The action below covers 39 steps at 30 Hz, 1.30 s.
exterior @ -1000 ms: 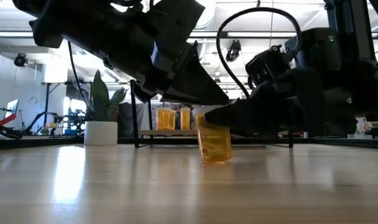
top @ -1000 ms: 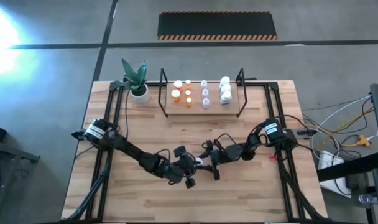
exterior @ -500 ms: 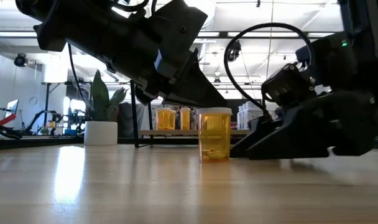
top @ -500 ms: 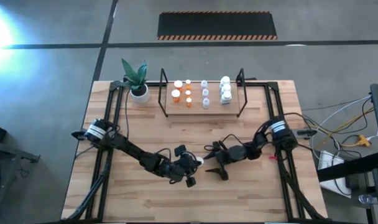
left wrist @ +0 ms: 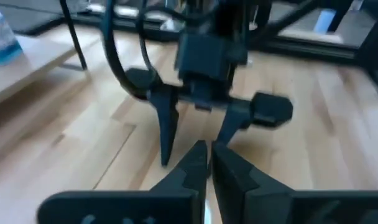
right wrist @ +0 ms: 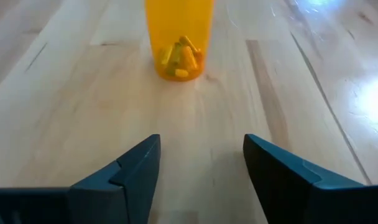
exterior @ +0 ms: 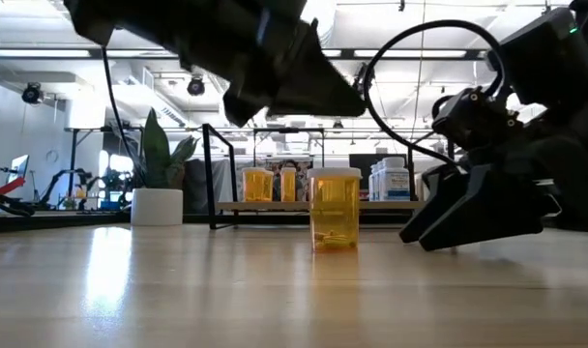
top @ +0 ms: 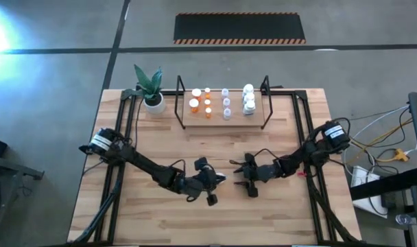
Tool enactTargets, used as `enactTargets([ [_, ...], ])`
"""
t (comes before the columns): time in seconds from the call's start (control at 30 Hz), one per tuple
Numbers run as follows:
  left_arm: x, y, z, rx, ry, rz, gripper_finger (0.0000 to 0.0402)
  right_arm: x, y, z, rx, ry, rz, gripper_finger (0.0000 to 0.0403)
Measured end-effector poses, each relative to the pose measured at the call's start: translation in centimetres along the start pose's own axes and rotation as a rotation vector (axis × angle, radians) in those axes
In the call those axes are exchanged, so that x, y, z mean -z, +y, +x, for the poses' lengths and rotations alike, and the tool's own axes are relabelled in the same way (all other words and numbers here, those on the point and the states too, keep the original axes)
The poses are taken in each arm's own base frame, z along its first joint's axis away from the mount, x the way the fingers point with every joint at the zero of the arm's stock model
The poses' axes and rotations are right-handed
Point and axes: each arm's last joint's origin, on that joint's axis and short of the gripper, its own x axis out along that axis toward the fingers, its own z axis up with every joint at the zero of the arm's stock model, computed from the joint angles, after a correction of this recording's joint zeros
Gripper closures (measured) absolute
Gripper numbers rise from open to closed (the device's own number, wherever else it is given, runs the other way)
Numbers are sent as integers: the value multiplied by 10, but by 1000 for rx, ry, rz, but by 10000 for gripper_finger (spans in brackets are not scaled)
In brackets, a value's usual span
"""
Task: Pick and place medicine bottles onto shelf by color
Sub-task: Put the large orange pill bottle on the shelf aligned with the large orange pill bottles
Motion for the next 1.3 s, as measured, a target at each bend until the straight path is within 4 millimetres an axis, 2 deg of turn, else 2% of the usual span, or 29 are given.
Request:
enactTargets([
  [0.13,2,5,3,-30,6,14,396,1,4,-1,11,-11,8,188],
  [0.27,24,13,14,-48,69,-12,396,4,6,1,13,-4,41,188],
  [0.33,29,14,18,-53,75,-42,396,5,7,1,15,-1,48,188],
  [0.5,29,15,18,-55,75,-38,396,6,8,1,14,0,47,188],
  [0.63,14,12,12,-32,56,-2,396,6,9,1,23,-3,45,188],
  [0.77,-16,7,-4,11,-24,-2,396,7,10,0,36,-6,43,188],
  [0.9,-31,4,-20,42,-59,23,396,7,12,-1,33,-15,40,188],
  [1.03,-47,-3,-48,95,-90,16,396,9,14,-6,31,-21,23,188],
  [1.13,-46,-10,-67,115,-60,49,396,14,12,-17,42,-26,20,188],
  [1.3,-30,-19,-89,124,42,128,396,17,12,-35,44,-59,63,188],
])
